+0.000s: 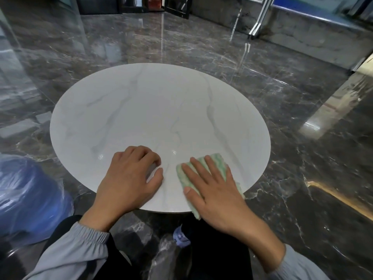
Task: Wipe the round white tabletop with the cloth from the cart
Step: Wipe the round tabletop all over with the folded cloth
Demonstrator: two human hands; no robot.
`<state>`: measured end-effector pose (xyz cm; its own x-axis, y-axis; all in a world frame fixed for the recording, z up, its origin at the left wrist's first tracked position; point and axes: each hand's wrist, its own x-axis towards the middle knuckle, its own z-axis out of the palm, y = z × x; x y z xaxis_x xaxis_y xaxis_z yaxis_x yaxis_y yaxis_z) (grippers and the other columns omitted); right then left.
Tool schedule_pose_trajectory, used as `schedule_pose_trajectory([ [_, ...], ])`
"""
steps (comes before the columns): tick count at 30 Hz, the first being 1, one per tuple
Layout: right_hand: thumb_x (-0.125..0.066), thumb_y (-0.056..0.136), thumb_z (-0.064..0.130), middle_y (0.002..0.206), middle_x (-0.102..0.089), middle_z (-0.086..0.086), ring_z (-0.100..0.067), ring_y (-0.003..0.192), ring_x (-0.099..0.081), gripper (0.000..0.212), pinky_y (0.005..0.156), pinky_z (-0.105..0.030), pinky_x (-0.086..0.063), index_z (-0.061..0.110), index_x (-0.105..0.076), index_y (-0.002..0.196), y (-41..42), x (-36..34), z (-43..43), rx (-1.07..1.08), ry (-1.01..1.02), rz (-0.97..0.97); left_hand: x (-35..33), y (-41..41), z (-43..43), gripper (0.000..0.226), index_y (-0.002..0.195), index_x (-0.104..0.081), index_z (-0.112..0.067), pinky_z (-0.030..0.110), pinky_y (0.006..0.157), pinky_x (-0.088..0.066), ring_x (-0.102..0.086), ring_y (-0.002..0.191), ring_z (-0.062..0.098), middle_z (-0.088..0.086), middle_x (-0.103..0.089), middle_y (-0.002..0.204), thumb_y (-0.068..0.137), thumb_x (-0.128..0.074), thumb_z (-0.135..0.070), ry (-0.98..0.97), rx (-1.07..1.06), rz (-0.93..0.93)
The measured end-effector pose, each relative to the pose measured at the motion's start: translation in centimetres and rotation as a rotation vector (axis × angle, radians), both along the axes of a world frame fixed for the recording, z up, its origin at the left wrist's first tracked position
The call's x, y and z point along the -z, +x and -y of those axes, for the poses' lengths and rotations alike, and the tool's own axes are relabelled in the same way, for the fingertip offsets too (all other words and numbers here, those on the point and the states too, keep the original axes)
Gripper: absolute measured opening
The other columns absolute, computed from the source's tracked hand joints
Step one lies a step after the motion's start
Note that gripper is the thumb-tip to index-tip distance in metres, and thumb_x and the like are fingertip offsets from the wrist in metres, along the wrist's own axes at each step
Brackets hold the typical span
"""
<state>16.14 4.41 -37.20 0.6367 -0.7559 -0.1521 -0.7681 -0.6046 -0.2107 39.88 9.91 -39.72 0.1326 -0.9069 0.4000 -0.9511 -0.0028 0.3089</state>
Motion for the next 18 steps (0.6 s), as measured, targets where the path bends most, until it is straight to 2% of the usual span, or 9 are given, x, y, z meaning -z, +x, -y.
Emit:
schedule_pose_trajectory([
  [3,-0.009,0.102,0.062,0.168,0.014,0.026,-0.005,0.154,0.025,0.06,0.124,-0.05,0.016,0.054,0.005,0.16,-0.3,0.1,4.4,0.015,-0.011,-0.016,0.1,0.0,-0.1,0.02,0.101,-0.065,-0.028,0.037,0.084,-0.037,-0.055,0.101,0.019,-0.01,-0.059,0.104,0.092,-0.055,-0.043,-0.021,0.006,0.008],
  [6,-0.015,0.106,0.057,0.171,0.008,0.021,-0.011,0.158,0.016,0.057,0.125,-0.055,0.012,0.051,0.0,0.161,-0.2,0.2,11.3,0.159,-0.012,-0.036,0.0,0.0,-0.1,0.02,0.1,-0.065,-0.028,0.037,0.083,-0.038,-0.055,0.1,0.018,-0.011,-0.059,0.103,0.092,-0.055,-0.043,-0.029,0.013,0.007],
  [10,-0.015,0.107,0.054,0.173,0.006,0.016,-0.02,0.159,0.013,0.058,0.124,-0.058,0.011,0.047,0.0,0.163,2.3,-0.1,16.5,0.273,0.013,-0.069,-0.2,0.0,0.0,0.018,0.1,-0.066,-0.029,0.038,0.084,-0.04,-0.055,0.099,0.017,-0.012,-0.059,0.103,0.092,-0.055,-0.042,-0.029,0.006,-0.015],
  [13,-0.015,0.108,0.054,0.172,0.009,0.017,-0.02,0.159,0.016,0.057,0.124,-0.056,0.012,0.048,0.001,0.163,5.7,-0.1,13.6,0.118,0.036,-0.055,-0.1,0.0,0.1,0.016,0.097,-0.066,-0.027,0.038,0.083,-0.041,-0.056,0.097,0.018,-0.011,-0.06,0.101,0.092,-0.056,-0.039,-0.054,0.008,-0.026],
  [18,-0.014,0.107,0.057,0.171,0.01,0.022,-0.01,0.156,0.023,0.056,0.124,-0.046,0.015,0.051,0.001,0.161,7.6,0.4,4.4,-0.218,-0.048,0.017,0.1,0.1,0.1,0.017,0.092,-0.065,-0.021,0.04,0.08,-0.044,-0.056,0.09,0.02,-0.006,-0.059,0.094,0.091,-0.057,-0.036,-0.119,-0.022,-0.082],
])
